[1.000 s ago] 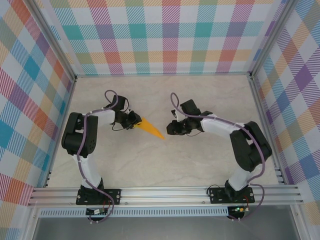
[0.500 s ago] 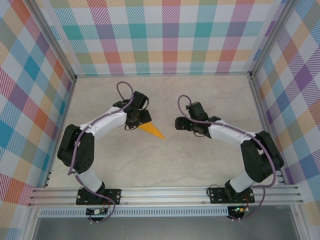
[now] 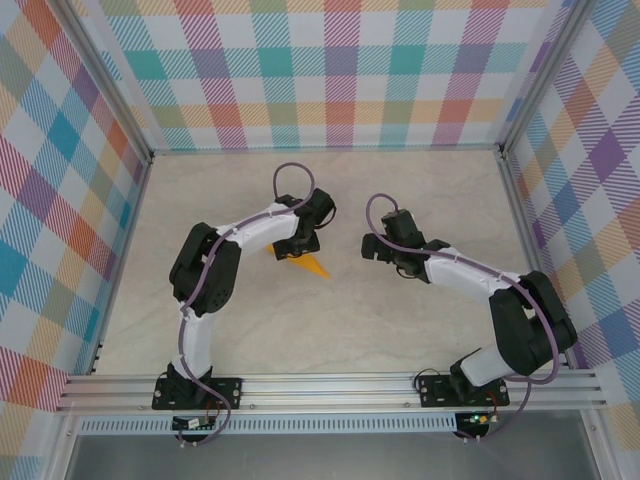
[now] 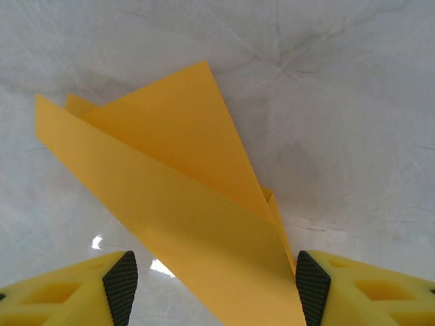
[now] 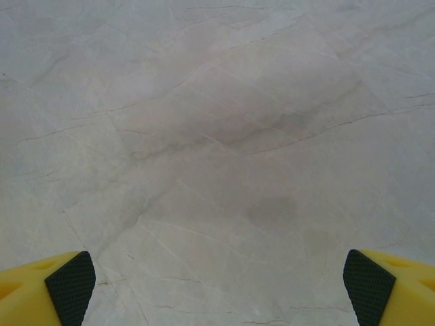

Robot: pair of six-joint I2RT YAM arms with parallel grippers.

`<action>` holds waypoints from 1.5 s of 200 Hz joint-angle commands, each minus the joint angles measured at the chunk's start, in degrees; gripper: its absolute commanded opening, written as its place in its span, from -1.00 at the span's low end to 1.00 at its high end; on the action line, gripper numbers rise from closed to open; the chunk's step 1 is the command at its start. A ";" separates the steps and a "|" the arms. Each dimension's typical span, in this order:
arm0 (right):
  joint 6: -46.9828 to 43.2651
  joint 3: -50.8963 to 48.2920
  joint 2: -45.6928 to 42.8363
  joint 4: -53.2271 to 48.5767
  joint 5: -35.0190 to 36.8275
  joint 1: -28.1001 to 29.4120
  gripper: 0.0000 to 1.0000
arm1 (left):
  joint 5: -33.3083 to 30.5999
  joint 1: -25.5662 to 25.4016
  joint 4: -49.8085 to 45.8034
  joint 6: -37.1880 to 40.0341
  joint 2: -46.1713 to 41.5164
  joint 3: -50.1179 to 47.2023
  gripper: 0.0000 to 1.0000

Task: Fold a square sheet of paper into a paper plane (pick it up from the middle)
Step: Turn over a paper plane at the center of the table.

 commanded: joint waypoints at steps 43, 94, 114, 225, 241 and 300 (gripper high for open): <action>1.90 -0.64 0.11 1.73 0.73 -0.51 0.95 | -3.47 -0.75 -6.33 -0.70 0.68 2.55 0.21; 2.53 -0.03 1.27 1.23 0.32 -0.60 0.95 | -2.40 -0.75 -3.60 -2.68 -3.22 -2.20 -0.26; 2.70 0.27 1.59 1.03 0.40 -0.54 0.94 | -2.36 -0.75 -2.39 -3.77 -4.14 -3.58 -0.44; 3.07 -0.04 1.47 1.62 -0.52 -0.91 0.94 | -0.50 -0.75 2.55 1.68 -19.72 -6.39 -1.00; 2.93 -0.89 1.05 3.12 -2.49 -1.30 0.99 | 1.08 -0.75 3.71 4.61 -22.02 -5.51 -1.00; 3.59 -3.11 -0.39 7.33 -9.99 -4.69 1.00 | 14.00 0.26 20.05 14.13 -23.90 -10.56 -1.00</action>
